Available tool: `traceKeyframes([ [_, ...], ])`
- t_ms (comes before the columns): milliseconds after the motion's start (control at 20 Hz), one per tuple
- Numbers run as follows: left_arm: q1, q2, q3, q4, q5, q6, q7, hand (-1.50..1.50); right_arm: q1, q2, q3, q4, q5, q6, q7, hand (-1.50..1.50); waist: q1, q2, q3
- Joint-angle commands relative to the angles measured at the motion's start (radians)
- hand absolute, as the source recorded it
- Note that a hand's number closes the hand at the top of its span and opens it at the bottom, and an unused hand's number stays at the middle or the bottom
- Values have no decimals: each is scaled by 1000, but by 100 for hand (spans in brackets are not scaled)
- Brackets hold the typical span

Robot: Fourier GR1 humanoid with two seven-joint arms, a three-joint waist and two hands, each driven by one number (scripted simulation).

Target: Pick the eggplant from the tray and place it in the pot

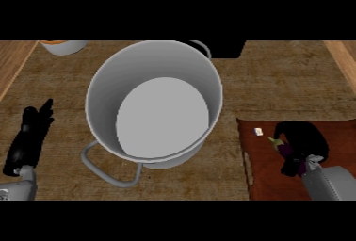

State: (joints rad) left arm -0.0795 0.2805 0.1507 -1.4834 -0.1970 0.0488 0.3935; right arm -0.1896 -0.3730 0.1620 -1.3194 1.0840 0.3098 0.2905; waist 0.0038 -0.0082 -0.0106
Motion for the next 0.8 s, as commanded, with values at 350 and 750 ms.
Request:
traceKeyframes([
  [350,-40,-12,19,79,-27,2,-24,0,80,6,35,-219,122,-39,32,150,-11,7,10],
  [750,50,-13,37,11,-26,19,-30,0,440,171,88,-671,177,-94,336,150,-50,-7,9],
])
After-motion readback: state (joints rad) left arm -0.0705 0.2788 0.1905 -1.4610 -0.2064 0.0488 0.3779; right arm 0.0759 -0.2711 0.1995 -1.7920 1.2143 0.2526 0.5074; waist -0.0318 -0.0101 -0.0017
